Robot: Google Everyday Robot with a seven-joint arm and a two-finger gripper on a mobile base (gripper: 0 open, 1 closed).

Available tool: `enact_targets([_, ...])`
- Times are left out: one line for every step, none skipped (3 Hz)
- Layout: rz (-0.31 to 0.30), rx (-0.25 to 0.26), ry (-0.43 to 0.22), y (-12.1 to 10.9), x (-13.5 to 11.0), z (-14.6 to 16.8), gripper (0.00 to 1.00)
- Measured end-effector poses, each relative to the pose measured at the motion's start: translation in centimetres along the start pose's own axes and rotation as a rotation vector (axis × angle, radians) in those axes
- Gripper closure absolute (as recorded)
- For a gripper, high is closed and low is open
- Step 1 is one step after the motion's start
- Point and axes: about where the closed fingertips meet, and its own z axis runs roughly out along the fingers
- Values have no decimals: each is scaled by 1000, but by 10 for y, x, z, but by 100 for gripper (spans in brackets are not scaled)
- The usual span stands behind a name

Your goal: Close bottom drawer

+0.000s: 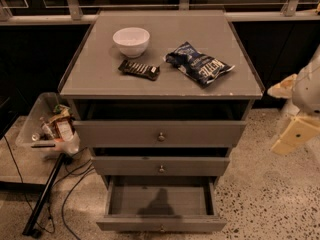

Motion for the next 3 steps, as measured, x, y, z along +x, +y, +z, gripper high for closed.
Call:
enact_targets([27,15,-57,13,13,27,42])
enact_targets([65,59,-129,24,15,56,65])
enact_targets([72,108,-142,14,13,57,88])
